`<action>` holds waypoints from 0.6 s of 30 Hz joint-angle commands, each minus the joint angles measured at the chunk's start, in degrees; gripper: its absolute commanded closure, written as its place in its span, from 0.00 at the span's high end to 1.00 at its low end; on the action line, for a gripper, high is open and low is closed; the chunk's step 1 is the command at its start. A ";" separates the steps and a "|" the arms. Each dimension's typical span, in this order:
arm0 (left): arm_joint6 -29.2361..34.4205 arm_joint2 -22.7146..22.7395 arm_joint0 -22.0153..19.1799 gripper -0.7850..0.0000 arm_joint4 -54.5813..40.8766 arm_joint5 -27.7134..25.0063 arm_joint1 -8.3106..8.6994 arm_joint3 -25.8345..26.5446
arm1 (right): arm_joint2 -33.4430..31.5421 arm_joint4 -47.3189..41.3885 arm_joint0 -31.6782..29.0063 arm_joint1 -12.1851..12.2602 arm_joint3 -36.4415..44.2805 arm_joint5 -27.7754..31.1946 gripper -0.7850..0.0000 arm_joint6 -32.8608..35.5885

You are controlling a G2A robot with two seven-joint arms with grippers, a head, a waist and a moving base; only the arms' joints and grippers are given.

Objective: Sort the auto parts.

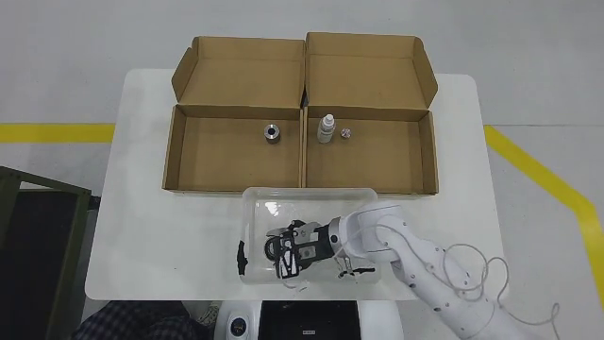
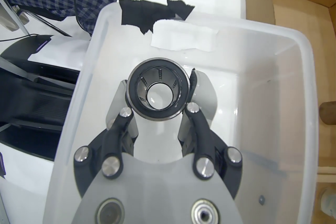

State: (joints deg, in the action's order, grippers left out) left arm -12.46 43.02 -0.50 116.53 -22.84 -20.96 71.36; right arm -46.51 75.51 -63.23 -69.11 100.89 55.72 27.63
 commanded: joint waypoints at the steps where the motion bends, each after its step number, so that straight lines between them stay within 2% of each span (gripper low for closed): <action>1: 0.00 0.00 0.00 1.00 0.00 0.00 0.00 0.00 | -0.92 -1.13 -0.04 0.22 0.49 -0.02 0.00 -0.01; 18: 0.00 0.00 0.00 1.00 0.00 0.00 0.00 0.00 | -9.93 -12.07 -1.30 2.60 5.50 0.97 0.00 -0.92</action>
State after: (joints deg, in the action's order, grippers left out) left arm -12.46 43.02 -0.50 116.53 -22.84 -20.96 71.36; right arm -56.08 63.75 -64.45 -66.61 106.22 56.75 26.80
